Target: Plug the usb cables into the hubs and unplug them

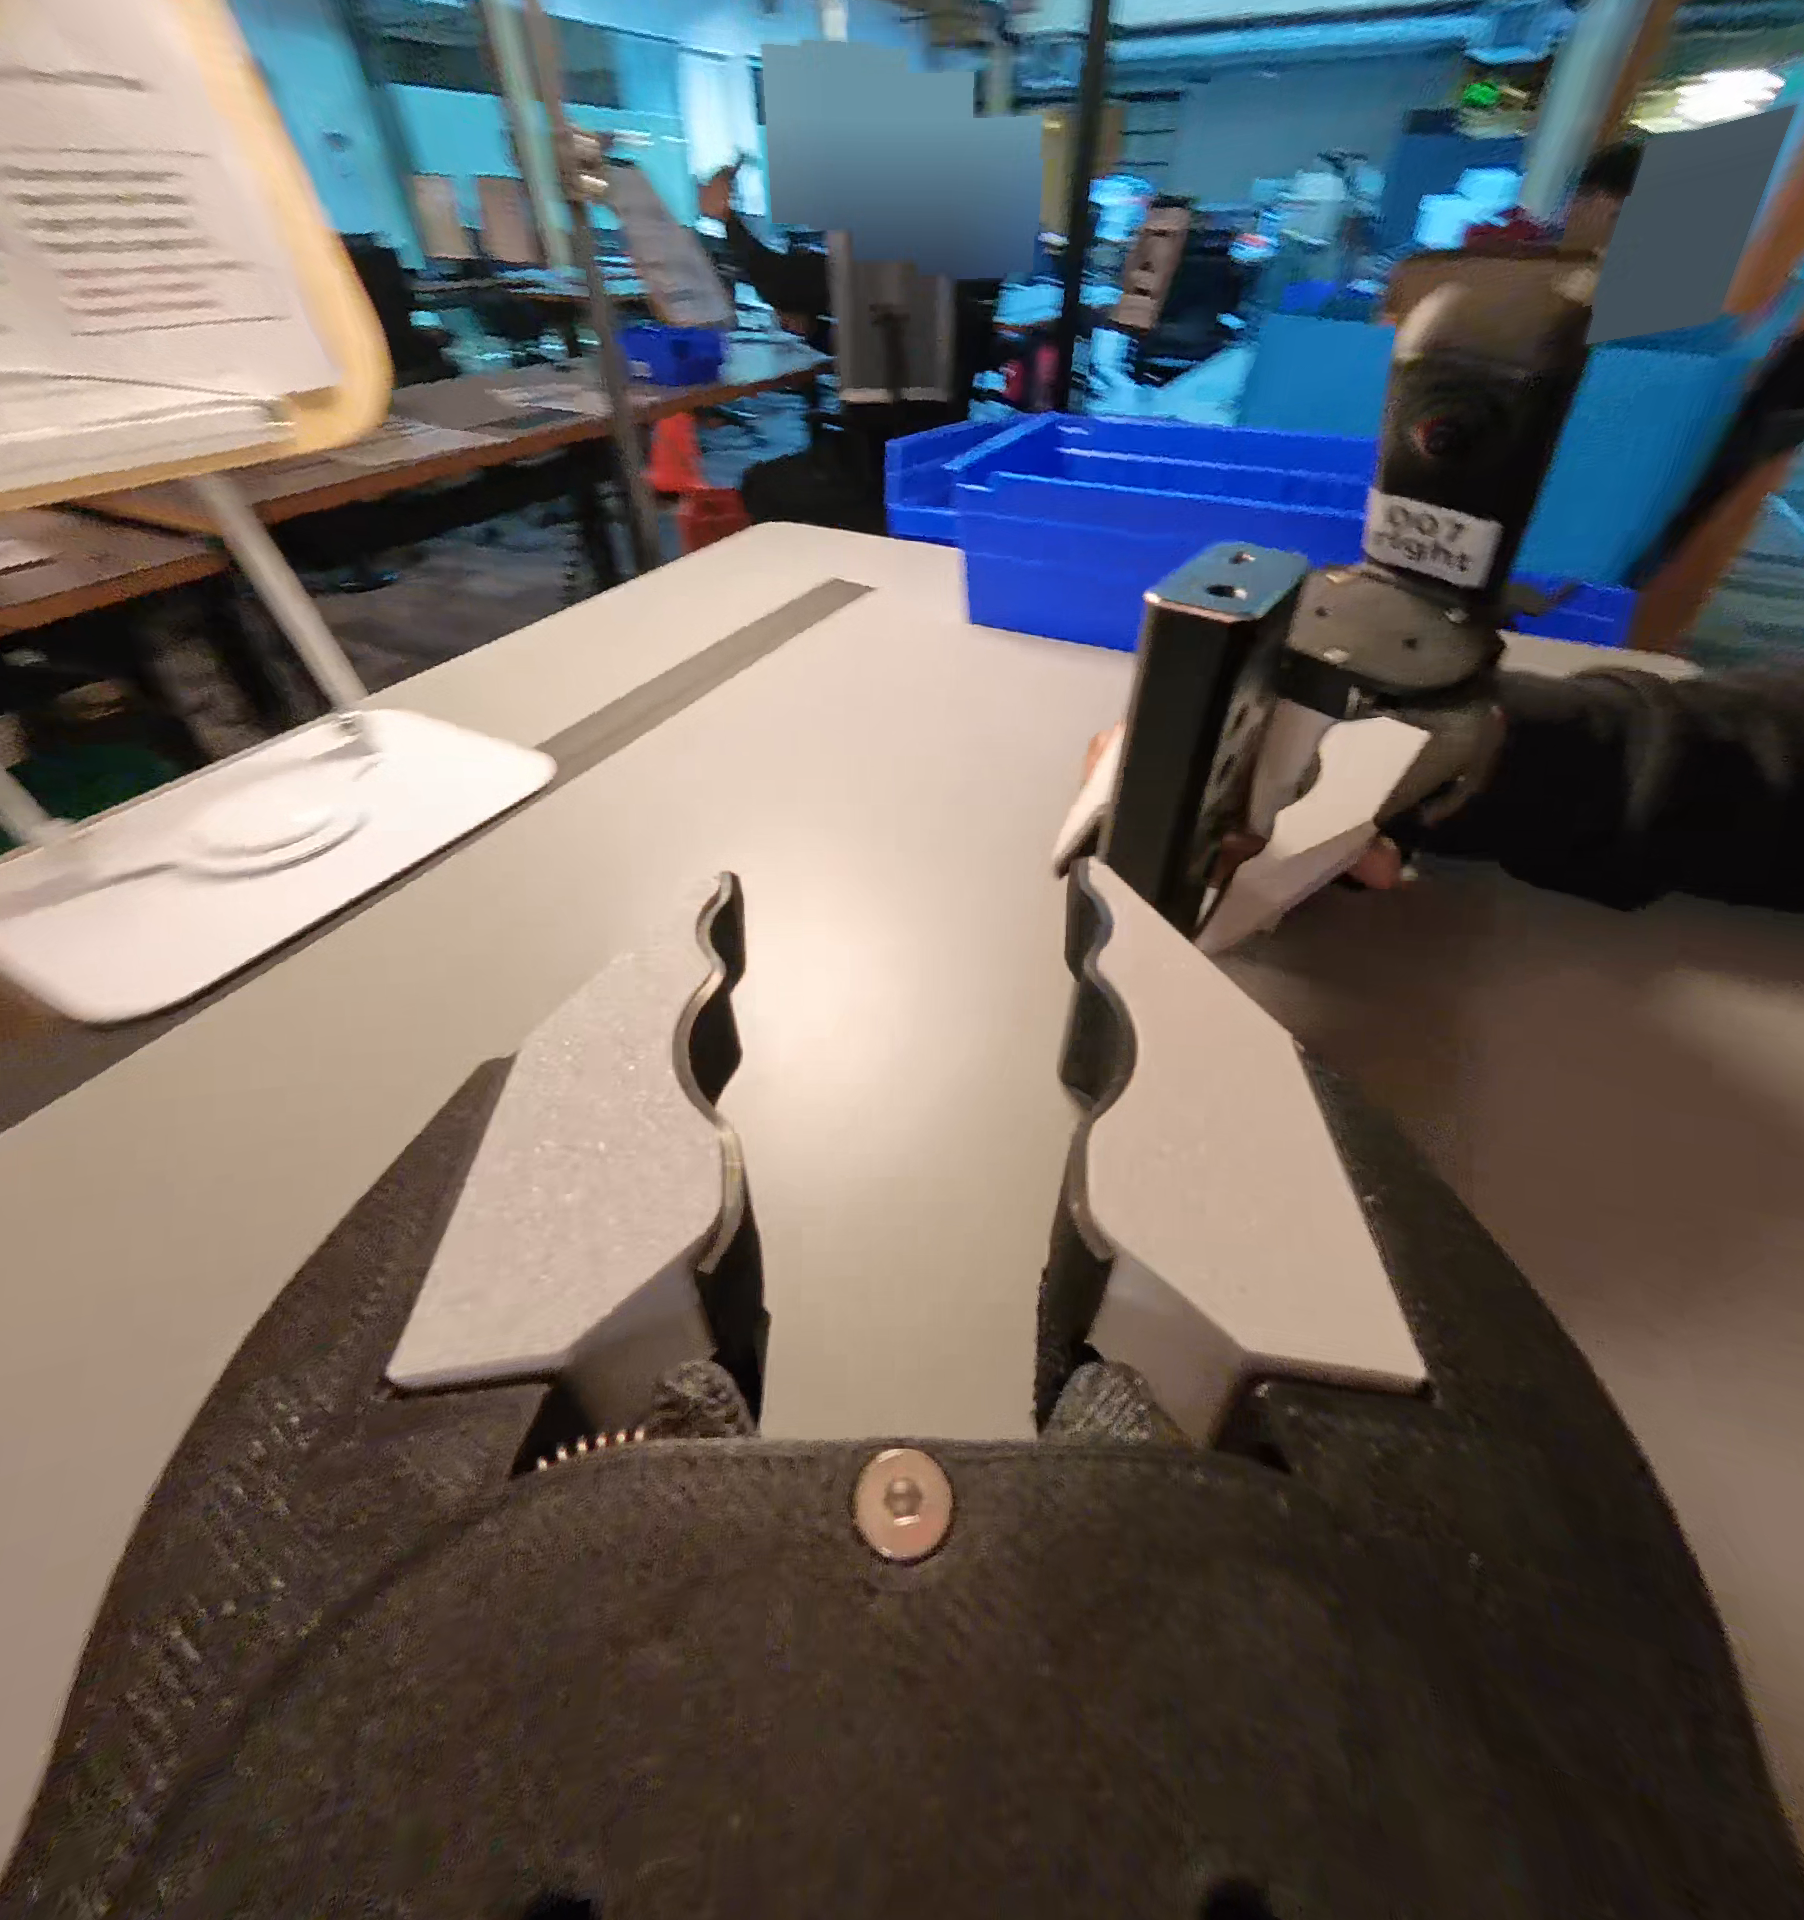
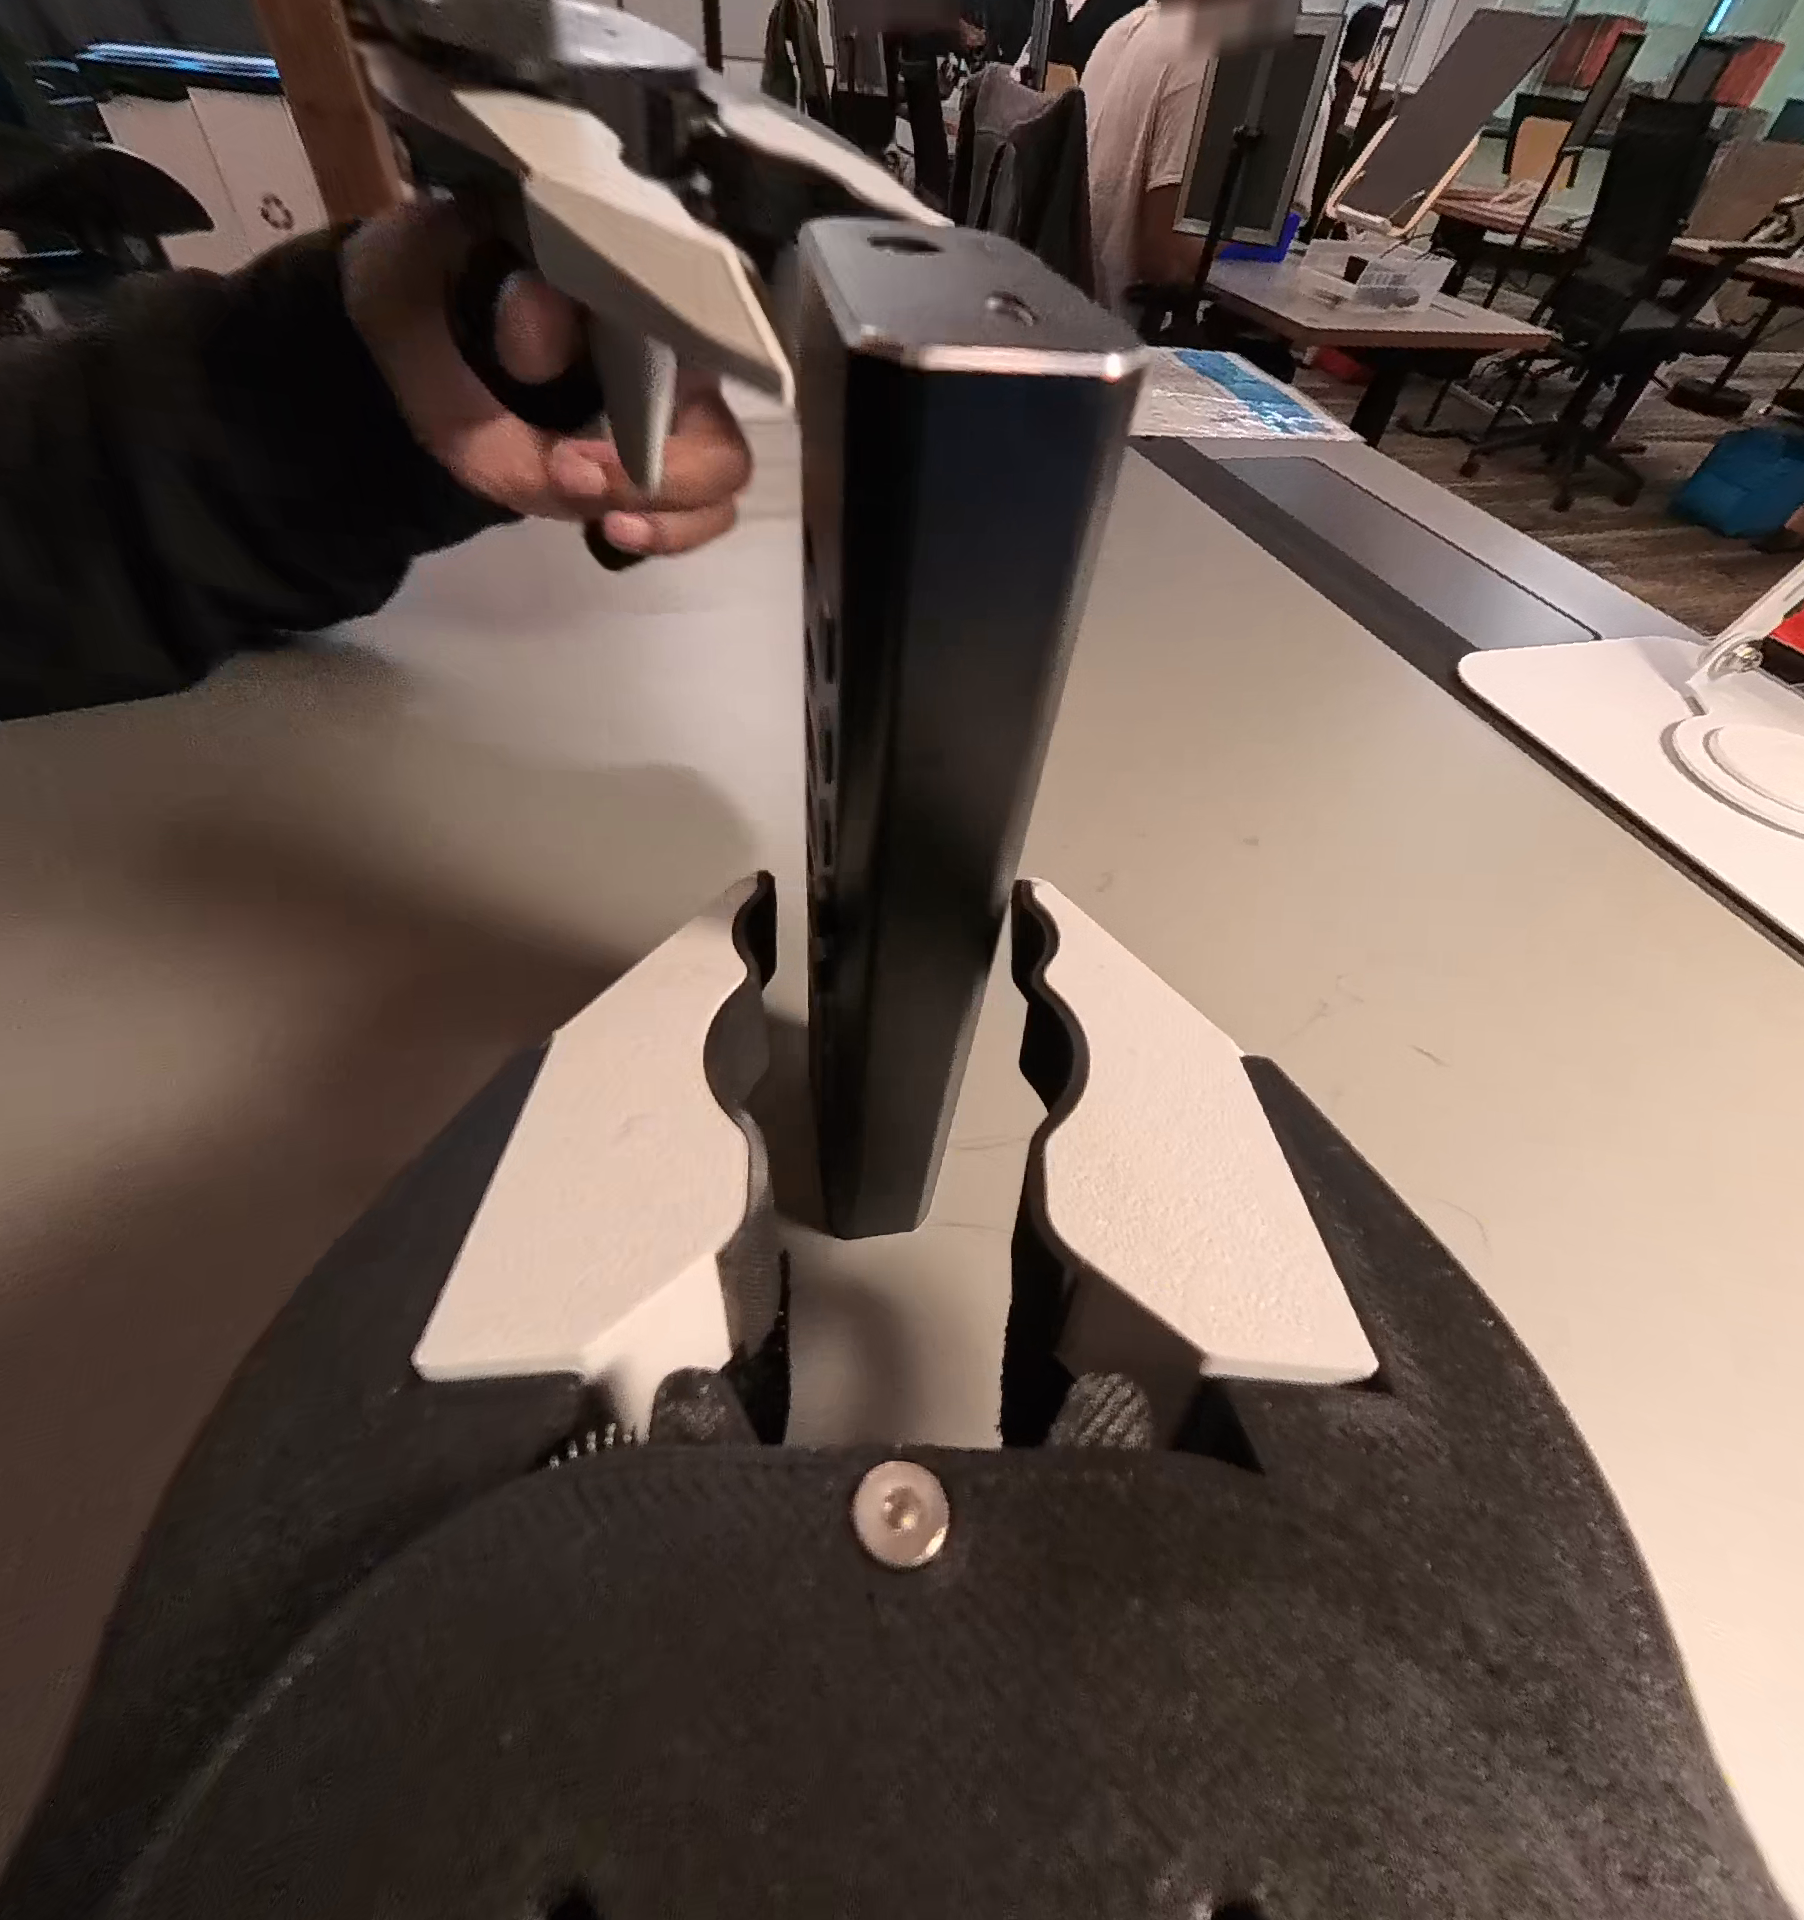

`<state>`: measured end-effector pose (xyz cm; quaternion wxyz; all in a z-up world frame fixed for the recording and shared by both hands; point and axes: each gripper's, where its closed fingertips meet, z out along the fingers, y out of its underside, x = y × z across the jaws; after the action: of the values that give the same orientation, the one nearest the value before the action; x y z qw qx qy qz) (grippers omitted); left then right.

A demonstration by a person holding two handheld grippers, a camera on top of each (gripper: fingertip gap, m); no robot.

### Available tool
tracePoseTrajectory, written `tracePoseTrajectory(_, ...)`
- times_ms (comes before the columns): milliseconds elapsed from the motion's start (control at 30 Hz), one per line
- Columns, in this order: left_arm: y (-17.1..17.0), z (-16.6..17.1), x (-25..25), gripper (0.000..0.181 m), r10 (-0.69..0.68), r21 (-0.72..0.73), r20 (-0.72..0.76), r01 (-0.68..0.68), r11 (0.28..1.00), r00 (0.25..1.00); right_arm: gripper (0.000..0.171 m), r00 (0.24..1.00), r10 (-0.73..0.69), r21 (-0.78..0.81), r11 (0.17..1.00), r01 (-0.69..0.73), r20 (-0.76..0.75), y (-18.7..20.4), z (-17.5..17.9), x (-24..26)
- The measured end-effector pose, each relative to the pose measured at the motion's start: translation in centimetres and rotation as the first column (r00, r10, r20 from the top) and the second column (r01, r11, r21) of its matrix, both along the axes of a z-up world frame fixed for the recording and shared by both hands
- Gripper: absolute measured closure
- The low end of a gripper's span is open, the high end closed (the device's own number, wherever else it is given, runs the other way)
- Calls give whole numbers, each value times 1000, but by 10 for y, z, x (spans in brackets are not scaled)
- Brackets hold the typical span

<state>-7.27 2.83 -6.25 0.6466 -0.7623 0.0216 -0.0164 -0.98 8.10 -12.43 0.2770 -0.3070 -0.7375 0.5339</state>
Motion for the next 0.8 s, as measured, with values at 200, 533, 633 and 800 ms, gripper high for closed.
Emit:
tracePoseTrajectory(200, -116, 32, -51, 118, 379, -39, 45, -377, 925, 925, 126, 1000, -11, -10, 1000, 11, 6, 2, 0, -2)
tracePoseTrajectory(533, -443, 5, -196, 120, 906, -576, -242, -803, 153, 346, 126, 1000, -18, -32, 999, 18, 10, 5, 2, -3)
tracePoseTrajectory(633, -493, -39, -207, 120, 929, -747, -230, -665, 23, 291, 127, 1000, -16, -19, 1000, 16, 4, 3, 1, -2)
tracePoseTrajectory(800, -512, -84, -214, 121, 891, -834, -298, -548, -68, 343, 127, 1000, -19, -25, 1000, 19, 0, 4, 2, -2)
